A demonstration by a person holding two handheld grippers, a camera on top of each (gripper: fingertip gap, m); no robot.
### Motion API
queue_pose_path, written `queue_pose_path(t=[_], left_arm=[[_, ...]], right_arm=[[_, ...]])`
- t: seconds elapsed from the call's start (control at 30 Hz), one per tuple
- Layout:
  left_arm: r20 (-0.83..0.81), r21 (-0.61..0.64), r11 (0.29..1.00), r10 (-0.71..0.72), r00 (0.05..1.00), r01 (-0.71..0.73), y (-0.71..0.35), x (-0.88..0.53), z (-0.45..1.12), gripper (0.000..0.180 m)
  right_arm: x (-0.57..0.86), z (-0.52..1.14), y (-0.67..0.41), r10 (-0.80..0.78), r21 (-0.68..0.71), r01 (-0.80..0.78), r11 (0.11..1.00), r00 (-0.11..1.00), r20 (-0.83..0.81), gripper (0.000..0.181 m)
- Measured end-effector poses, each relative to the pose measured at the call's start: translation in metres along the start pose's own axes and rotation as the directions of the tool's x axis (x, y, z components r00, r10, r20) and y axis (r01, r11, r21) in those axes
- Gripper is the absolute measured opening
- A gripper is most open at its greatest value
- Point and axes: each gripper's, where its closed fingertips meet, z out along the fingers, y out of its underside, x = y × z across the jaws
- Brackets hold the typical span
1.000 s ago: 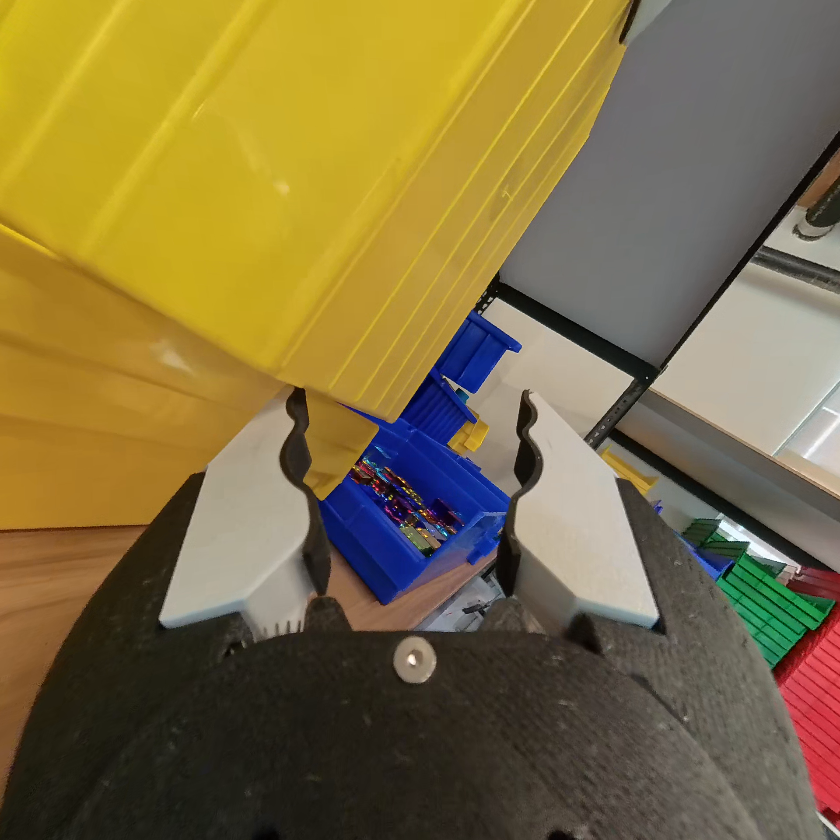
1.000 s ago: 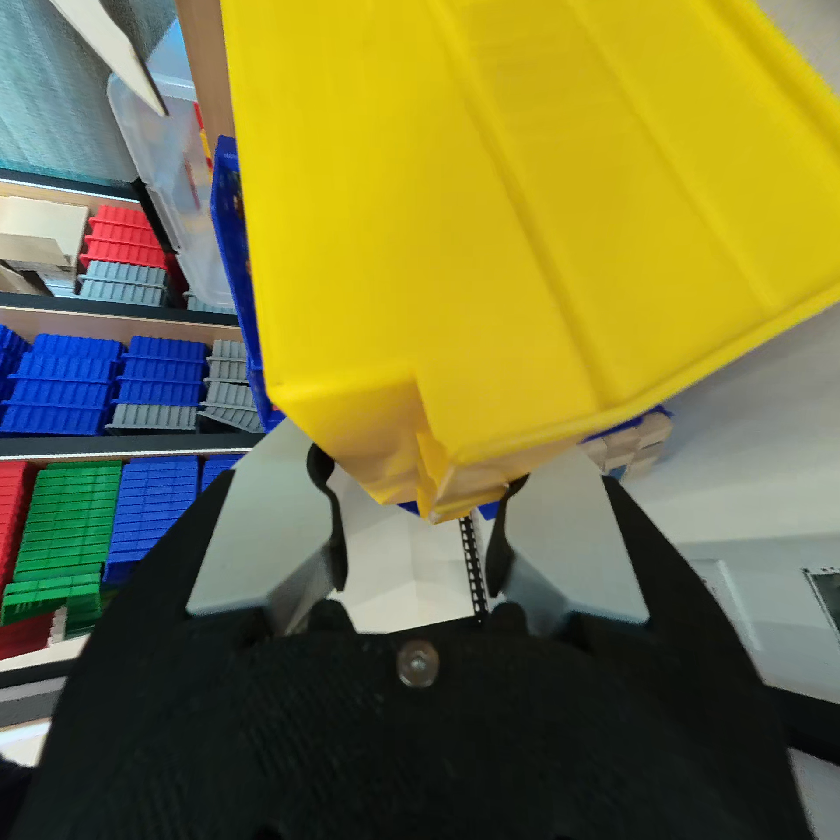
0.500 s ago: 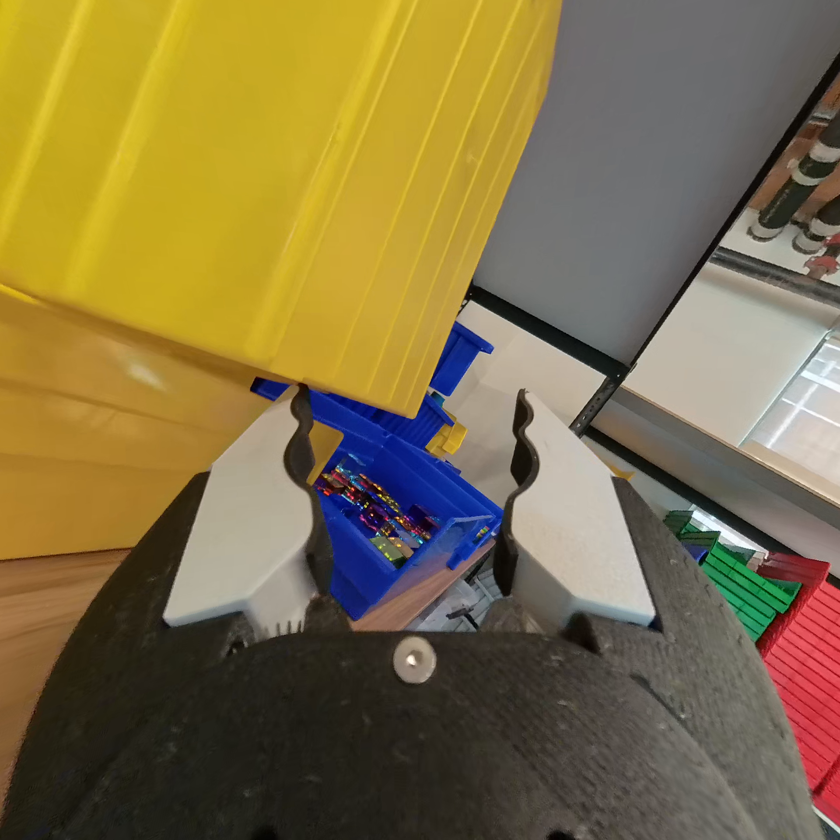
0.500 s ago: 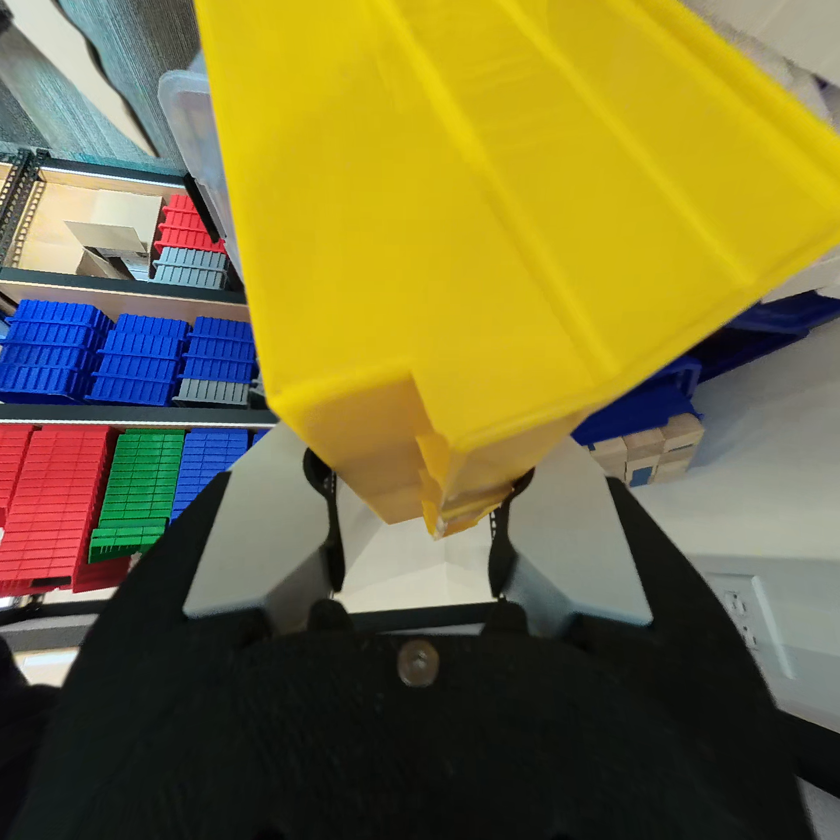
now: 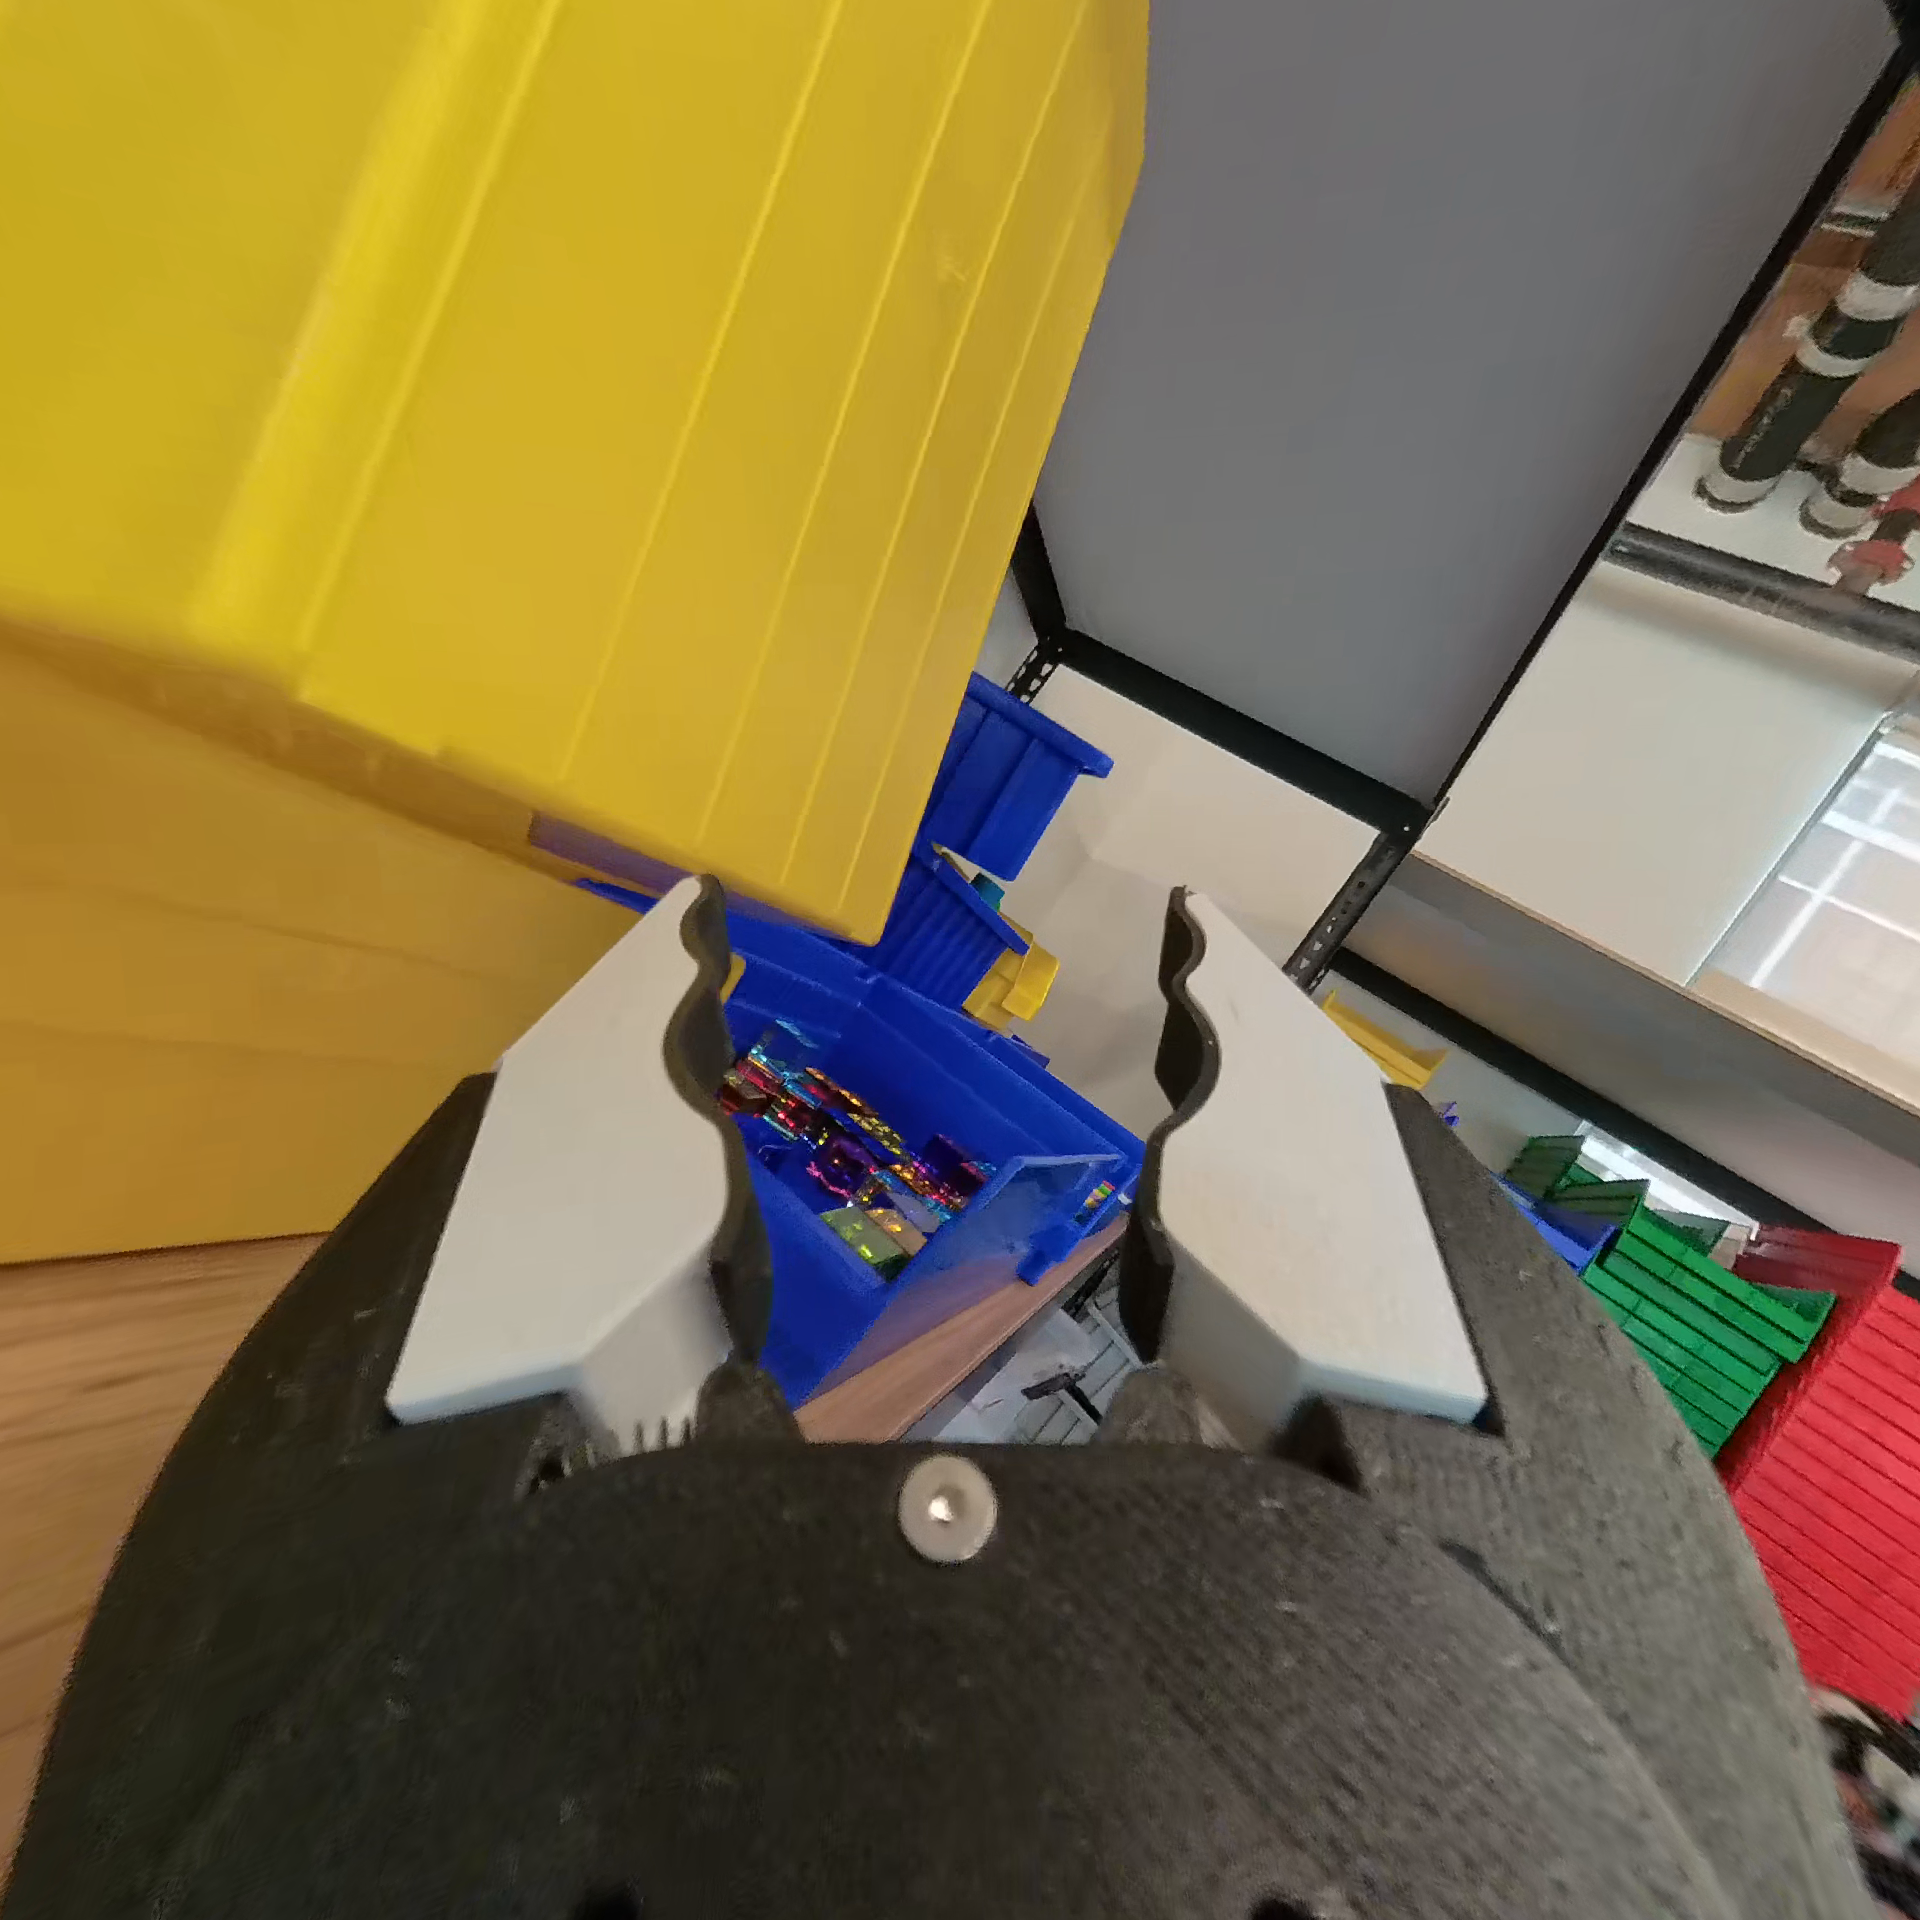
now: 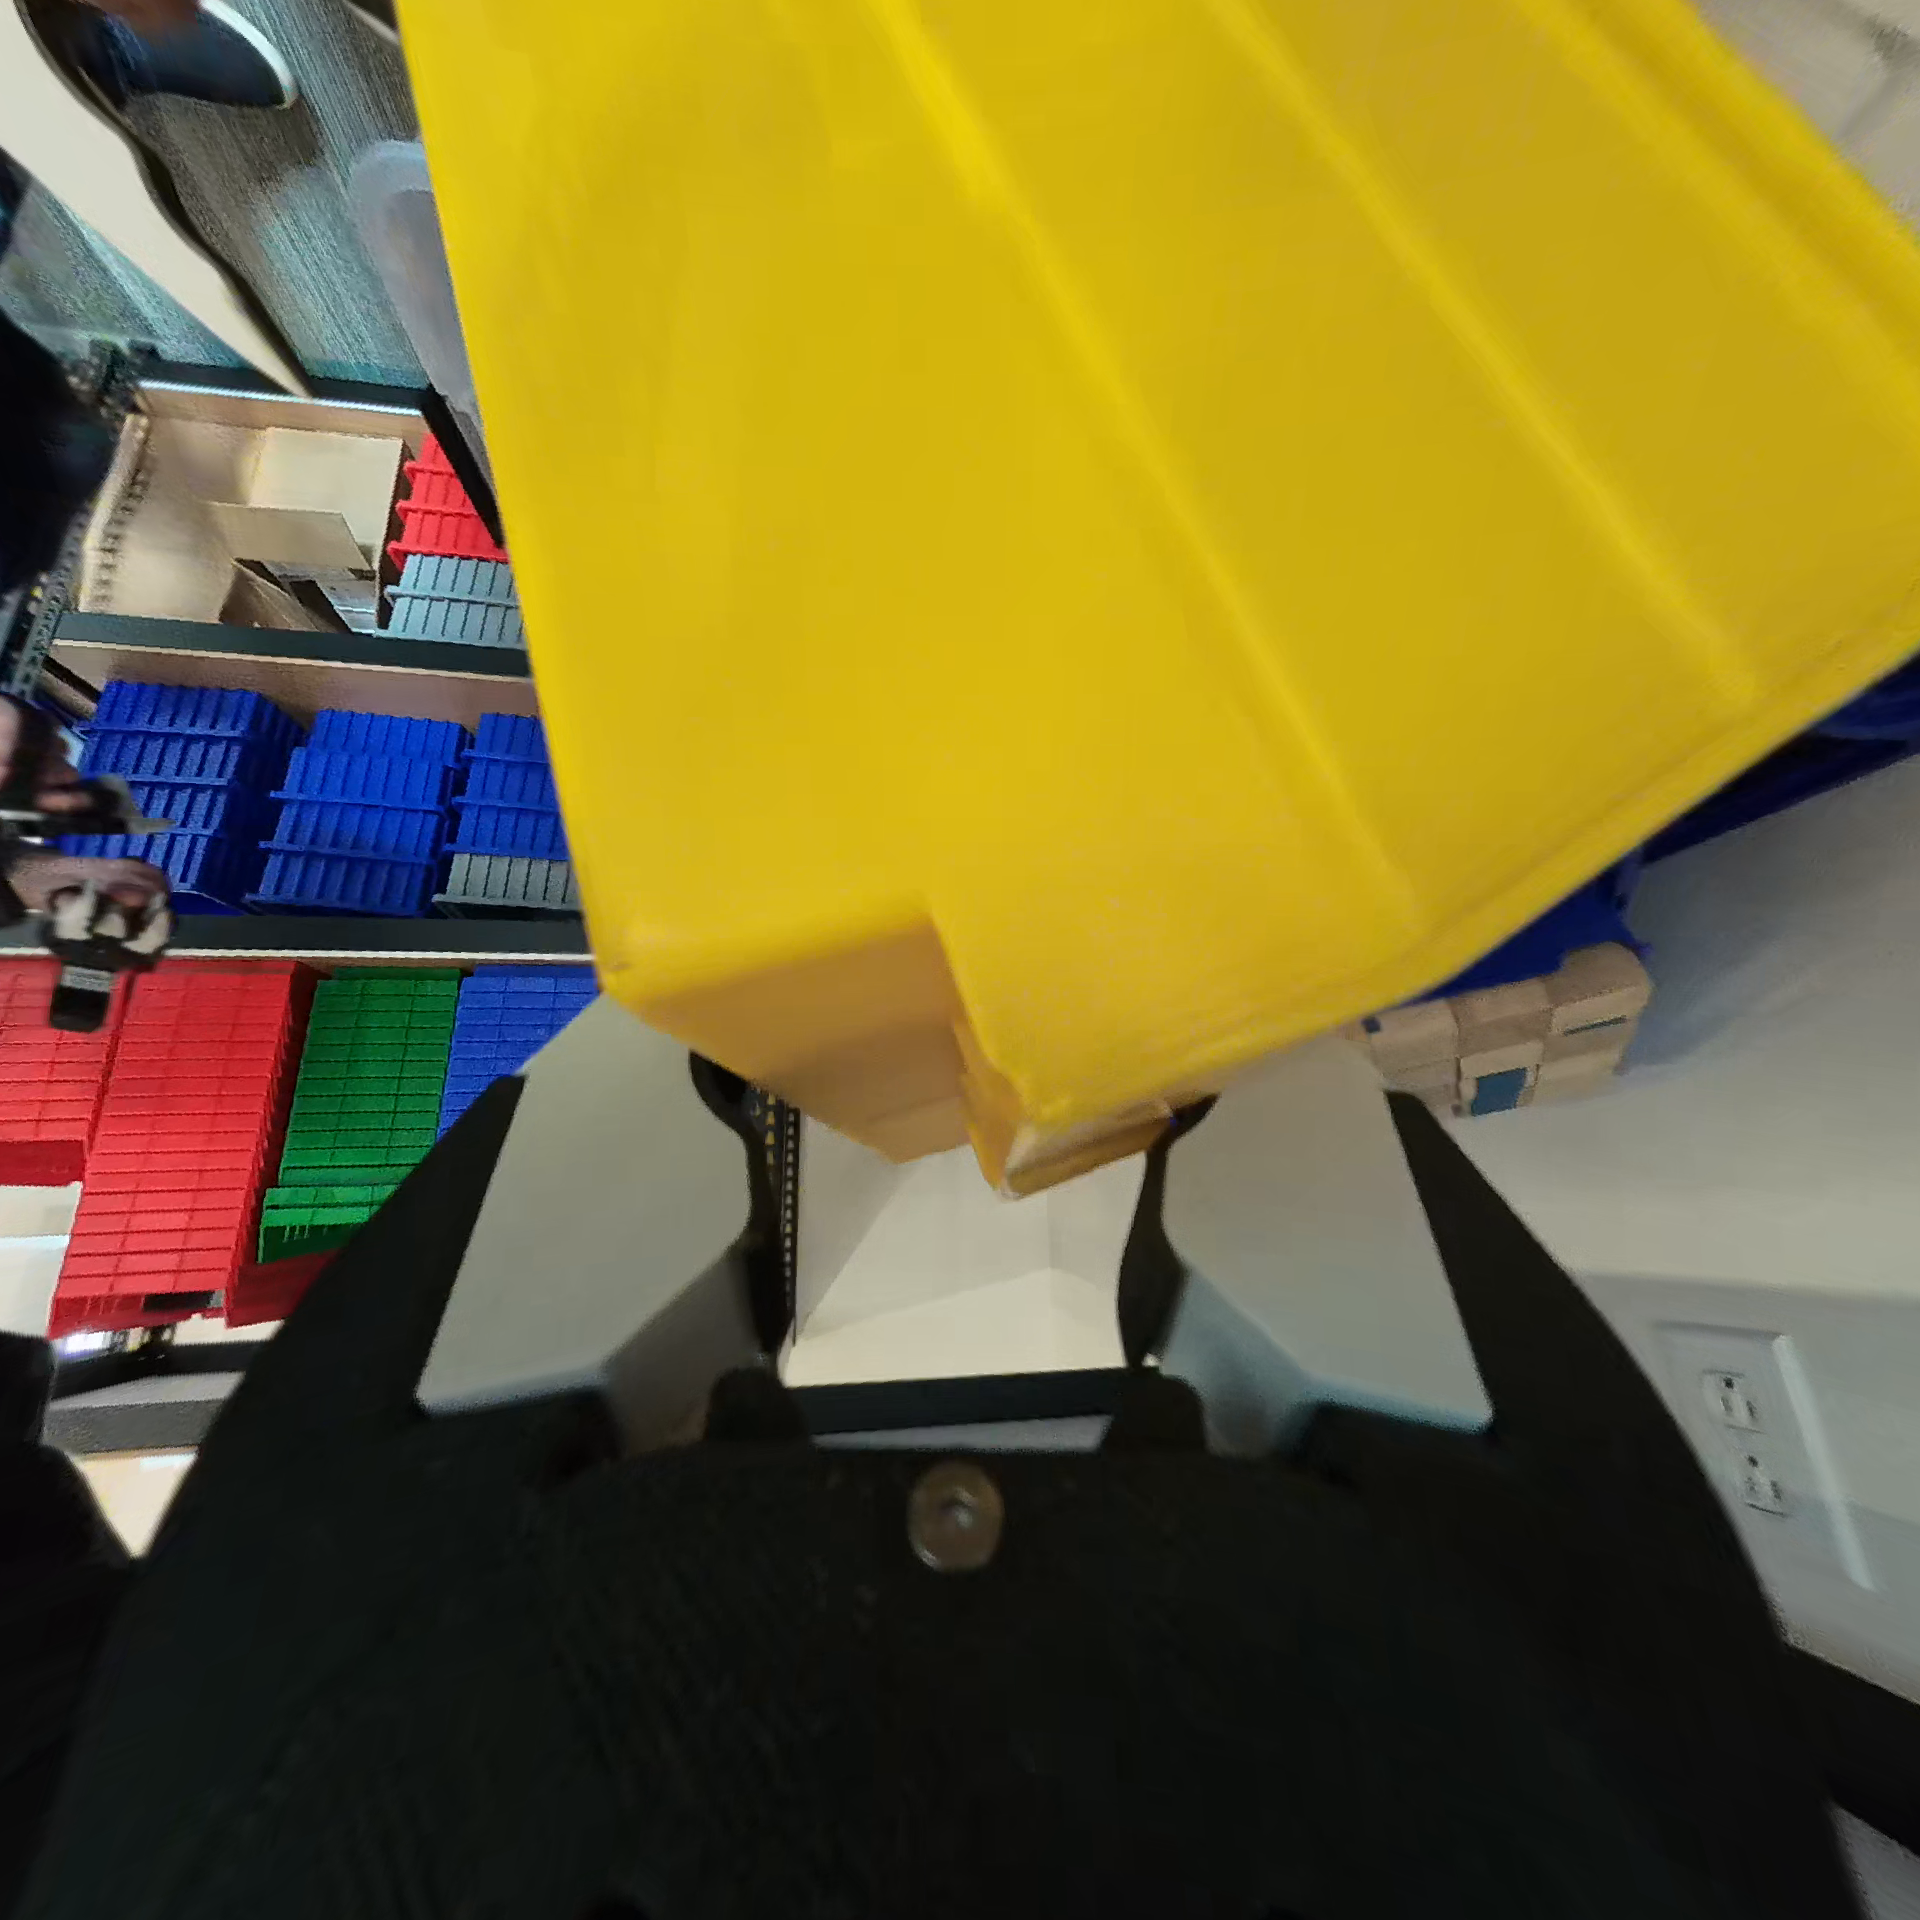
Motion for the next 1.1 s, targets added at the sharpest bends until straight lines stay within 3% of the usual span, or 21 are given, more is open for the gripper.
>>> queue_pose_path(t=[0.17,0.4,0.53,0.73,1.1], left_arm=[[0.008,0.046,0.999,0.025,1.0,-0.026,-0.007,0.0,-0.006,0.078],[0.095,0.076,0.983,-0.172,0.981,0.165,-0.007,-0.04,-0.008,0.095],[0.115,0.046,0.988,-0.152,0.982,0.148,-0.021,-0.039,0.007,0.1],[0.167,0.066,0.986,-0.164,0.972,0.155,-0.02,-0.041,0.009,0.094],[0.167,0.098,0.973,-0.225,0.96,0.211,-0.023,-0.034,0.003,0.086]], right_arm=[[0.002,0.012,0.007,0.014,0.013,-0.014,1.0,1.0,0.004,0.077],[0.002,0.011,0.004,-0.011,0.067,0.013,0.998,1.0,-0.023,0.077],[0.009,0.012,0.002,-0.008,0.095,0.011,0.995,0.999,-0.035,0.079],[-0.014,0.001,-0.007,0.045,0.21,-0.064,0.976,0.994,0.096,0.072],[-0.026,-0.003,-0.007,-0.004,0.271,-0.007,0.963,0.999,0.04,0.071]])
